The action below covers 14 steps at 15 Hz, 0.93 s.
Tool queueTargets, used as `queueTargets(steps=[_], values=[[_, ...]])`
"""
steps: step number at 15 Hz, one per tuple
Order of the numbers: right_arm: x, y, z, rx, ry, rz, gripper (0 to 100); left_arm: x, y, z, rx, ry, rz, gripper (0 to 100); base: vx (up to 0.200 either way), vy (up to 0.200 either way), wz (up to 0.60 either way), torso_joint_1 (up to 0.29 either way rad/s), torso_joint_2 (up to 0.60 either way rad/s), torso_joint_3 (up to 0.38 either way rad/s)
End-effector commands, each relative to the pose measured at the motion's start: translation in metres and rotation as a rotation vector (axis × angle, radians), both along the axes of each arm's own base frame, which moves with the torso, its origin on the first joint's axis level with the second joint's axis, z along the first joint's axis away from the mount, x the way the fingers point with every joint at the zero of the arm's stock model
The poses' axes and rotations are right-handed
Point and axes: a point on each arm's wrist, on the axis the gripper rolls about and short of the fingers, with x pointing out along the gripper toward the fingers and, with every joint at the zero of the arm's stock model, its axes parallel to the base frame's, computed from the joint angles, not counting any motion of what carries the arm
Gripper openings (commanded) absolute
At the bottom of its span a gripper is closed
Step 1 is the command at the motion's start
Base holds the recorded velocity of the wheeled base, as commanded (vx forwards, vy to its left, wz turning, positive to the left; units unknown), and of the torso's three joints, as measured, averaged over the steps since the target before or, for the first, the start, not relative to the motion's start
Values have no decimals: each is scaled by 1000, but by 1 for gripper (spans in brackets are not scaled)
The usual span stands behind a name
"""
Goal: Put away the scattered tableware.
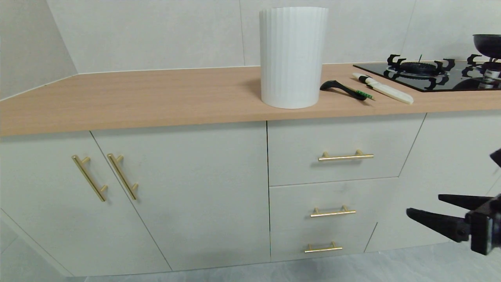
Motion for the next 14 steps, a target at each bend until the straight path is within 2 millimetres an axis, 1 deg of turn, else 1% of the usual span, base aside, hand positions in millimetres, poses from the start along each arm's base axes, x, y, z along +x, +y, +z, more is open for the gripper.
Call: queueTargets(steps=[1,2,3,4,6,7,9,14], values=[[50,17,-15,-32,102,16,100,0,0,0,1,-1,0,100,0,0,0,0,0,0],[53,18,-18,-36,116,16,100,0,0,0,-1,1,0,100,0,0,0,0,0,0],[68,22,-27,-52,160,13,100,0,0,0,-1,-1,0,100,0,0,0,0,0,0],[75,25,-35,-70,188,5,100,0,0,0,-1,-1,0,100,0,0,0,0,0,0],[86,32,-49,-92,230,6,100,0,0,0,-1,1,0,100,0,0,0,0,0,0],[100,36,-64,-103,243,-8,100,0,0,0,-1,-1,0,100,0,0,0,0,0,0],[116,42,-89,-117,258,-15,100,0,0,0,-1,-1,0,100,0,0,0,0,0,0],[143,49,-137,-163,299,-73,100,0,0,0,-1,-1,0,100,0,0,0,0,0,0]])
